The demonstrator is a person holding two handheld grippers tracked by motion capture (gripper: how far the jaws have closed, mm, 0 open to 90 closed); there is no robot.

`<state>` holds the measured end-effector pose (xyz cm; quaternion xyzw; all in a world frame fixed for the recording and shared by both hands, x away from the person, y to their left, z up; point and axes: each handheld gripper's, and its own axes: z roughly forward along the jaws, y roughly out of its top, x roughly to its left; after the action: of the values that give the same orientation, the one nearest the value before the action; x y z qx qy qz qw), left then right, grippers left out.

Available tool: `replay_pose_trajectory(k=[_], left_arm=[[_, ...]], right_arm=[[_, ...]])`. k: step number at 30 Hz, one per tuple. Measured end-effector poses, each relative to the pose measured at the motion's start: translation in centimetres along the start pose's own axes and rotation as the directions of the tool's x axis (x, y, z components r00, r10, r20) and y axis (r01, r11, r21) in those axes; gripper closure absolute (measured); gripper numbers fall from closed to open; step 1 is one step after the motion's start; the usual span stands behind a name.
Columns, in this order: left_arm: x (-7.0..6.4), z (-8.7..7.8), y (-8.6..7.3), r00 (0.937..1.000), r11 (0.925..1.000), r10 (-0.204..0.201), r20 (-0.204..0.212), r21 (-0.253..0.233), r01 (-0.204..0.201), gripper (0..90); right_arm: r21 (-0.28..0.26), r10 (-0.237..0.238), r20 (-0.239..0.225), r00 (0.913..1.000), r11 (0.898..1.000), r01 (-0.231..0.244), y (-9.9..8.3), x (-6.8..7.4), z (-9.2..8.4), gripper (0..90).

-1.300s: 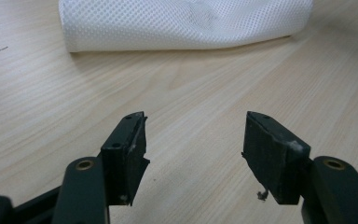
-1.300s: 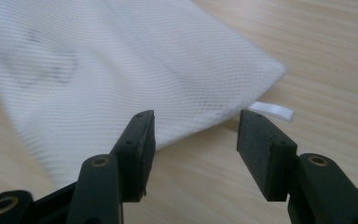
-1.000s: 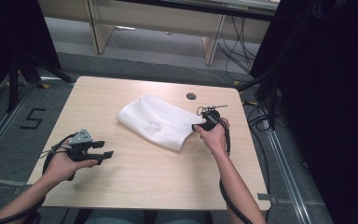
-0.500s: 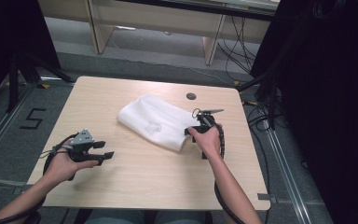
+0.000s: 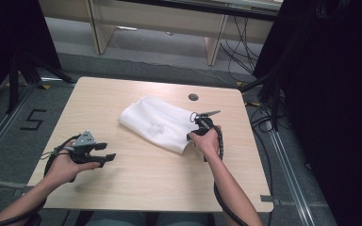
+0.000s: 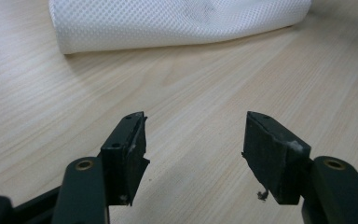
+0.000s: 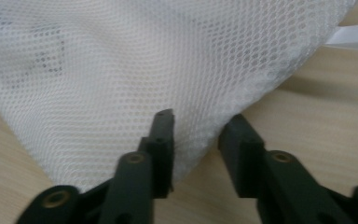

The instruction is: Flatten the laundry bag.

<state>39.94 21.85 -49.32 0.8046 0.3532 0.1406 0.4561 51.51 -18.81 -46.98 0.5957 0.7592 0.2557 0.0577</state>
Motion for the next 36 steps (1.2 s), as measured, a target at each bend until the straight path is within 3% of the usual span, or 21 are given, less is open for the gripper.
replay_pose_trajectory(k=[2,5,6,8,9,10,11,12,13,14,17,21,24,27,30,32,33,34,36], left_arm=[[-0.1,0.0,0.0,1.0,1.0,-0.005,0.004,0.002,0.005,40.0],[-0.4,0.2,0.0,0.9991,0.9997,-0.025,0.036,0.005,0.025,44.8],[-0.5,0.2,0.1,0.9992,0.9999,-0.008,0.038,0.009,0.007,45.8],[-0.7,0.4,0.1,0.9991,1.0,-0.002,0.043,0.008,0.001,46.6],[-1.0,0.5,0.2,0.9986,0.9999,-0.009,0.052,0.011,0.009,48.5],[-1.0,0.5,0.2,0.9986,0.9999,-0.009,0.052,0.011,0.009,49.1],[-1.3,0.6,0.3,0.9978,0.9997,0.009,0.066,0.021,-0.011,50.6],[-1.6,0.8,0.4,0.9979,0.9998,0.011,0.064,0.016,-0.012,51.7],[-1.7,0.8,0.5,0.9971,0.9993,0.032,0.069,0.018,-0.033,52.8],[-2.0,0.9,0.6,0.9964,0.9995,0.021,0.083,0.023,-0.022,53.9],[-2.9,1.3,1.0,0.9935,0.9985,0.049,0.103,0.017,-0.051,56.4],[-3.9,1.6,1.8,0.9881,0.9957,0.09,0.124,0.011,-0.092,58.5],[-4.8,1.9,2.5,0.9862,0.9953,0.097,0.134,-0.003,-0.097,63.3],[-5.2,2.2,3.0,0.9848,0.9954,0.095,0.146,-0.005,-0.095,63.3],[-5.7,2.8,3.9,0.9821,0.9928,0.119,0.146,-0.014,-0.119,62.1],[-6.1,3.1,4.3,0.9815,0.992,0.126,0.144,-0.027,-0.124,61.5],[-6.3,3.3,4.5,0.9812,0.9925,0.121,0.15,-0.032,-0.118,61.1],[-6.4,3.5,4.7,0.9786,0.9896,0.142,0.149,-0.041,-0.138,60.5],[-6.8,3.9,5.0,0.9779,0.9887,0.149,0.147,-0.043,-0.144,59.2]], right_arm=[[-0.016,-0.083,0.017,0.9964,0.996,0.084,0.0,0.1,-0.2,84.5],[-0.002,-0.097,0.037,0.9946,0.995,0.097,-0.3,0.8,-0.3,87.1],[-0.004,-0.115,0.046,0.9923,0.993,0.116,-0.4,0.8,-0.3,87.4],[-0.005,-0.109,0.043,0.9932,0.994,0.109,-0.6,1.0,-0.4,87.6],[-0.031,-0.21,0.048,0.9765,0.977,0.212,-0.7,1.0,-0.5,88.0],[-0.031,-0.21,0.048,0.9765,0.977,0.212,-0.7,1.0,-0.5,88.0],[-0.041,-0.252,0.065,0.9656,0.966,0.254,-1.0,1.4,-0.9,88.1],[-0.041,-0.262,0.059,0.9633,0.964,0.264,-1.2,1.5,-1.1,88.2],[-0.039,-0.271,0.047,0.9615,0.961,0.272,-1.4,1.6,-1.3,88.3],[-0.038,-0.286,0.036,0.9576,0.957,0.287,-1.6,1.7,-1.5,88.4],[-0.022,-0.325,0.0,0.9456,0.945,0.325,-2.5,1.8,-2.3,88.5],[-0.007,-0.344,-0.043,0.9378,0.939,0.344,-3.6,1.6,-2.9,88.6],[0.035,-0.348,-0.113,0.9306,0.935,0.354,-5.0,1.1,-3.6,88.7],[0.047,-0.351,-0.136,0.9263,0.932,0.36,-5.5,0.8,-3.8,88.8],[0.079,-0.38,-0.173,0.9086,0.914,0.398,-5.9,0.8,-4.5,89.0],[0.098,-0.382,-0.195,0.9031,0.909,0.406,-6.2,1.0,-4.6,89.0],[0.102,-0.389,-0.212,0.8965,0.904,0.416,-6.3,1.1,-4.7,89.0],[0.103,-0.401,-0.227,0.8875,0.896,0.431,-6.5,1.2,-4.7,89.0],[0.109,-0.406,-0.256,0.8773,0.89,0.443,-6.7,1.5,-4.9,89.0]])
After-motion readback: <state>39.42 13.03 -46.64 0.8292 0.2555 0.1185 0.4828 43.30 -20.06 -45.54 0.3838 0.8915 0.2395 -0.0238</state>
